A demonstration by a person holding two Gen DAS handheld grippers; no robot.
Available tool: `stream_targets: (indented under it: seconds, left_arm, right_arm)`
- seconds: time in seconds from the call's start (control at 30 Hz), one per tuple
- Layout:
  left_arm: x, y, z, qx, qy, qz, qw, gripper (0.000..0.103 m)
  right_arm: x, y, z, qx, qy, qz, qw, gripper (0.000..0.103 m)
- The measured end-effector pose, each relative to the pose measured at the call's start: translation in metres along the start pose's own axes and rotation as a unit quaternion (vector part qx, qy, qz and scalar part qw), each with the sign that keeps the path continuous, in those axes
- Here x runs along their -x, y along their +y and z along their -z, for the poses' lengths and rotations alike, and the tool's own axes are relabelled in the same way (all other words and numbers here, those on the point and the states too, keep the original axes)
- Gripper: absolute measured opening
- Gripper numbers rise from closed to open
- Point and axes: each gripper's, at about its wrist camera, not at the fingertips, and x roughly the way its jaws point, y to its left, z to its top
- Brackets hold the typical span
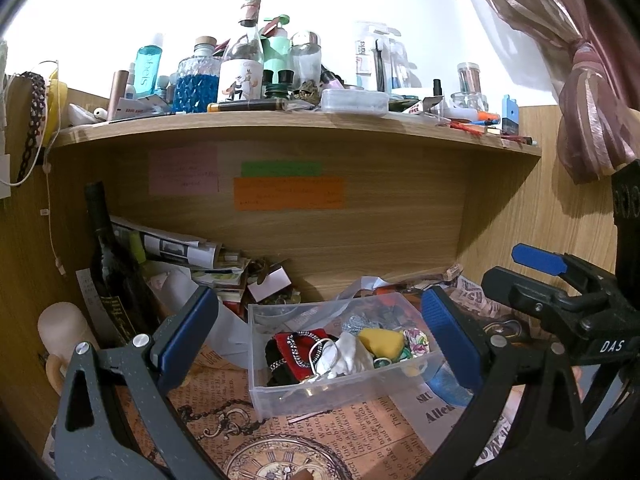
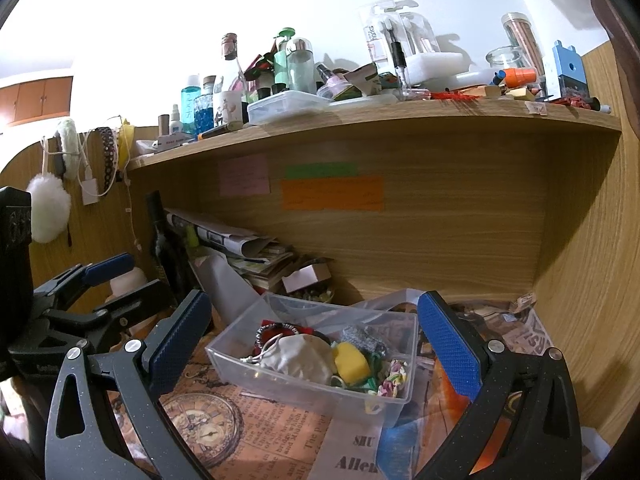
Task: Organize soft objects
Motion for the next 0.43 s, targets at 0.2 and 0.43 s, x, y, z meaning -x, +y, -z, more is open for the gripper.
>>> stream_targets:
  seconds: [0.2, 0.43]
  left_arm:
    - [-0.0010, 0.0007, 0.0005, 0.001, 0.001, 0.002, 1.0000, 0.103]
    - [-0.0035, 0.0021, 0.0026, 0.008, 0.007, 0.003, 0.9999, 0.103]
  right_arm:
    - [-0.0005, -0.0005, 0.0004, -0.002, 0.001, 0.002, 1.000, 0.103]
    - [-0.0037, -0.0023, 0.0029, -0.001, 0.007, 0.005, 1.000, 0.103]
